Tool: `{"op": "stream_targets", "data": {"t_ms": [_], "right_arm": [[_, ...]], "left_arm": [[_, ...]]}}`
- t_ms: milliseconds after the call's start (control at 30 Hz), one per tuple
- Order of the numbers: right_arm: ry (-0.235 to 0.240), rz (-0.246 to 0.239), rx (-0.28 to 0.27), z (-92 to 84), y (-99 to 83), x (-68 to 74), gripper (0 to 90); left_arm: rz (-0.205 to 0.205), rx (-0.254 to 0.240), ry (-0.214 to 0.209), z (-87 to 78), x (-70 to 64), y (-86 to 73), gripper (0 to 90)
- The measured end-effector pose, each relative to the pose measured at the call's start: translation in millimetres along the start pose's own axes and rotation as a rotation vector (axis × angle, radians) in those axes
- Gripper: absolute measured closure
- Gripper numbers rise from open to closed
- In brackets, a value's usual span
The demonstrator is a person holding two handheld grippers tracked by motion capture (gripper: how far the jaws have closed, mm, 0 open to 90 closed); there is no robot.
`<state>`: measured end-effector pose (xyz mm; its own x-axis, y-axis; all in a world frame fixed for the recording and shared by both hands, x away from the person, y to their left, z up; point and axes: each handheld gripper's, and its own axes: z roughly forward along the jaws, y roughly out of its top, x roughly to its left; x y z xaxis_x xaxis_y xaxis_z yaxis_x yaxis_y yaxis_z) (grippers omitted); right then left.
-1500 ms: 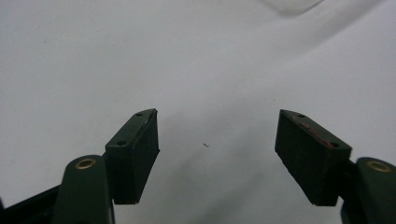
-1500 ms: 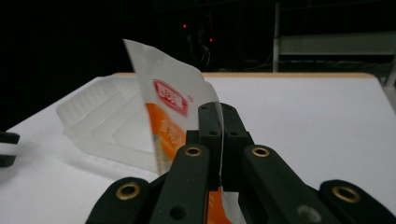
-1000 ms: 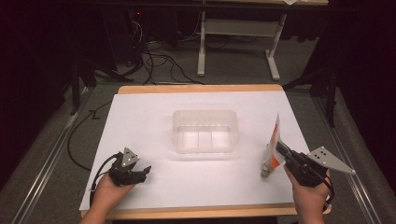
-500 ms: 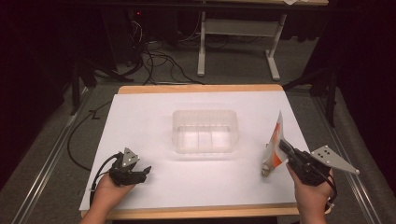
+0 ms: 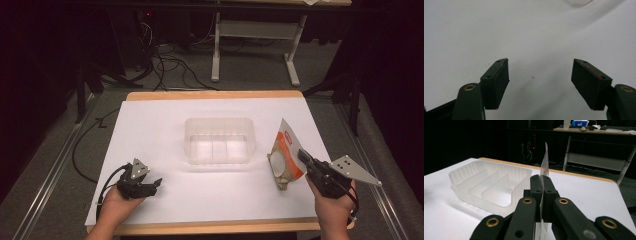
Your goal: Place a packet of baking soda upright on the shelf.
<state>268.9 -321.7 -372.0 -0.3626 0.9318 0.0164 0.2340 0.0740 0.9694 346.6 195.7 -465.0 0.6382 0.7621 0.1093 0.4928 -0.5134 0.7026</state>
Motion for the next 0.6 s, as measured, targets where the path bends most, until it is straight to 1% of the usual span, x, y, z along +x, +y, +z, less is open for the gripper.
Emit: {"op": "stream_targets", "data": {"t_ms": [133, 233, 300, 400, 600], "right_arm": [[0.003, 0.011, -0.010, -1.6, -5.1, 1.1, 90.0], [0.031, 0.022, -0.005, -1.9, -12.2, 1.9, 87.9], [0.040, 0.023, 0.003, -1.9, -15.6, 2.4, 86.7], [0.048, 0.041, -0.001, -2.6, -18.3, 1.7, 86.4], [0.051, 0.040, 0.017, -1.1, -22.2, 3.3, 85.0]], "left_arm": [[0.000, 0.001, -0.001, -0.3, 0.1, 0.0, 30.8], [0.001, -0.001, -0.002, -0.6, -0.2, 0.0, 30.9], [0.001, -0.002, -0.003, -0.7, -0.4, -0.1, 30.9], [0.004, 0.001, -0.004, -0.6, -0.9, -0.1, 30.9], [0.006, 0.006, -0.009, 0.4, -1.0, -0.1, 30.9]]}}
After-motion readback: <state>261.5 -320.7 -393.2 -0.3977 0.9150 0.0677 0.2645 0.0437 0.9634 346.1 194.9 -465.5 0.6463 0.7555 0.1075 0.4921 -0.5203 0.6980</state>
